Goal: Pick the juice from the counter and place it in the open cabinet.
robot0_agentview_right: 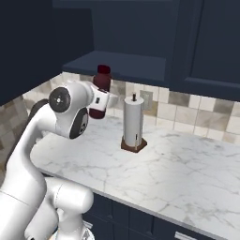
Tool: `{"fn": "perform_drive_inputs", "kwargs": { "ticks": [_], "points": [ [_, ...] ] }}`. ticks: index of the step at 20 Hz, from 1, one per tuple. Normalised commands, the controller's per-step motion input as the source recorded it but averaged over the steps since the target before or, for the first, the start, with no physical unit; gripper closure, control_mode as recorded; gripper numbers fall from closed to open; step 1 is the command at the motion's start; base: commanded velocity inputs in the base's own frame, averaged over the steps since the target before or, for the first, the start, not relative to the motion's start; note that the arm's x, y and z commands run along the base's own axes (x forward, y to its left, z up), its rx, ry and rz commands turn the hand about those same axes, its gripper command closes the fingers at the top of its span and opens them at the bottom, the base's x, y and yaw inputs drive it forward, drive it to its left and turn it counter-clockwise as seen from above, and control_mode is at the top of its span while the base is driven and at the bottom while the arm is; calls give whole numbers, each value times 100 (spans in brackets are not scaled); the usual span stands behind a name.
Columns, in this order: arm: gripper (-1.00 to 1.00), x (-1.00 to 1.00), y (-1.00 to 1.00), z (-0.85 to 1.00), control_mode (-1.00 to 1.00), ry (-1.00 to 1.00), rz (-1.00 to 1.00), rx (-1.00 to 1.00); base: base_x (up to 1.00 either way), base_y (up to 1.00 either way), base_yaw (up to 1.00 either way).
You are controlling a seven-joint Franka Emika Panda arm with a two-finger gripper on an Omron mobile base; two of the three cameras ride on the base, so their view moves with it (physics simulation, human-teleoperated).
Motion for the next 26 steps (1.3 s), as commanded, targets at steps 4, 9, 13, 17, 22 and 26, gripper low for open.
{"fn": "perform_drive_inputs", "kwargs": {
  "ticks": [4, 9, 13, 17, 22, 26],
  "points": [
    [100, 0, 8, 64, -100, 1, 0, -10, 0, 0, 0],
    [100, 1, 1, 70, -100, 1, 0, -10, 0, 0, 0],
    [100, 12, 0, 50, -100, 0, 0, -7, 0, 0, 0],
    [100, 32, 0, 9, -100, 0, 0, -2, 0, 0, 0],
    [100, 34, 0, 0, -100, 0, 0, 0, 0, 0, 0],
    [100, 37, 0, 1, -100, -1, 0, 0, 0, 0, 0]
  ]
}}
